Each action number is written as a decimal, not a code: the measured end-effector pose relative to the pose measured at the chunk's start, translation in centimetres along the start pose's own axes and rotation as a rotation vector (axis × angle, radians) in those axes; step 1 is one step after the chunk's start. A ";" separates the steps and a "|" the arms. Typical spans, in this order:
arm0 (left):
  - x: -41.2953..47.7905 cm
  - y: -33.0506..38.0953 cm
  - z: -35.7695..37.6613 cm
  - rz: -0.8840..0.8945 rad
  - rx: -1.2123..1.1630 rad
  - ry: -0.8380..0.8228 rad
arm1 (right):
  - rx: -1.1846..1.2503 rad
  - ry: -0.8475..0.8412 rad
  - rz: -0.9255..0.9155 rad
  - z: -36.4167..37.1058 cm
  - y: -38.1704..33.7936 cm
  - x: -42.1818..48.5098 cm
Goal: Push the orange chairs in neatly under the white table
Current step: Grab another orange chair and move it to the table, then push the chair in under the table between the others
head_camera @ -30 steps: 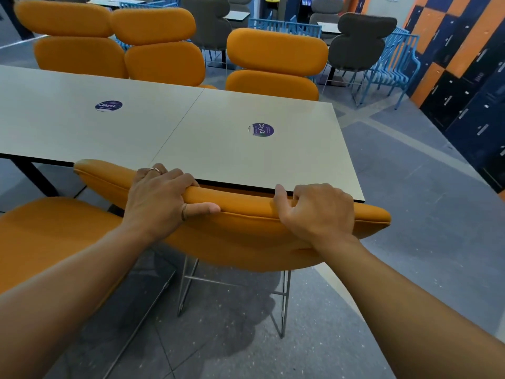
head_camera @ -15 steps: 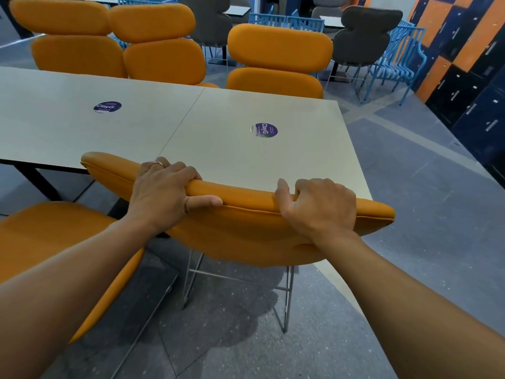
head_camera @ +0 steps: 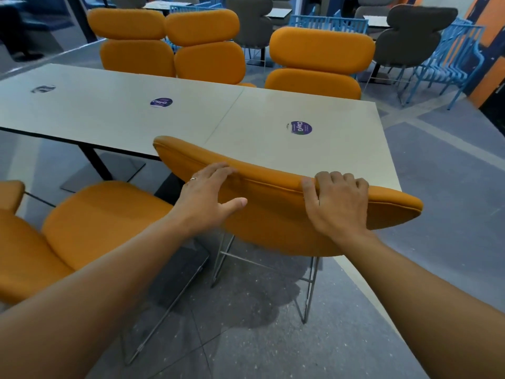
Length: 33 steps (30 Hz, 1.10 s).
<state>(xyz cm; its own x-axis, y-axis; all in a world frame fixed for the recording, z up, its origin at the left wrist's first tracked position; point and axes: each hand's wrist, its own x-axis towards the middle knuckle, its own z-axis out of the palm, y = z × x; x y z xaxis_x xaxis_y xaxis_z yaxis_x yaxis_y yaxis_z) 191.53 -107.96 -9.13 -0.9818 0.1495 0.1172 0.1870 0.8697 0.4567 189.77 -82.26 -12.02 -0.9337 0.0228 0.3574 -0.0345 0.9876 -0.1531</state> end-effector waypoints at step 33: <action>-30.0 -25.1 -23.2 -0.137 0.009 0.294 | 0.277 -0.644 -0.431 -3.6 -40.1 -19.0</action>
<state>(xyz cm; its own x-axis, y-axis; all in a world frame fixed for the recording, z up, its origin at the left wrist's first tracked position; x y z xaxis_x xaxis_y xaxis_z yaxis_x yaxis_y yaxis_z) 217.10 -145.20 -3.67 -0.9460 -0.1104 0.3049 0.0519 0.8765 0.4785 210.16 -121.72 -9.35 -0.8370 -0.5266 -0.1487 -0.4448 0.8131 -0.3756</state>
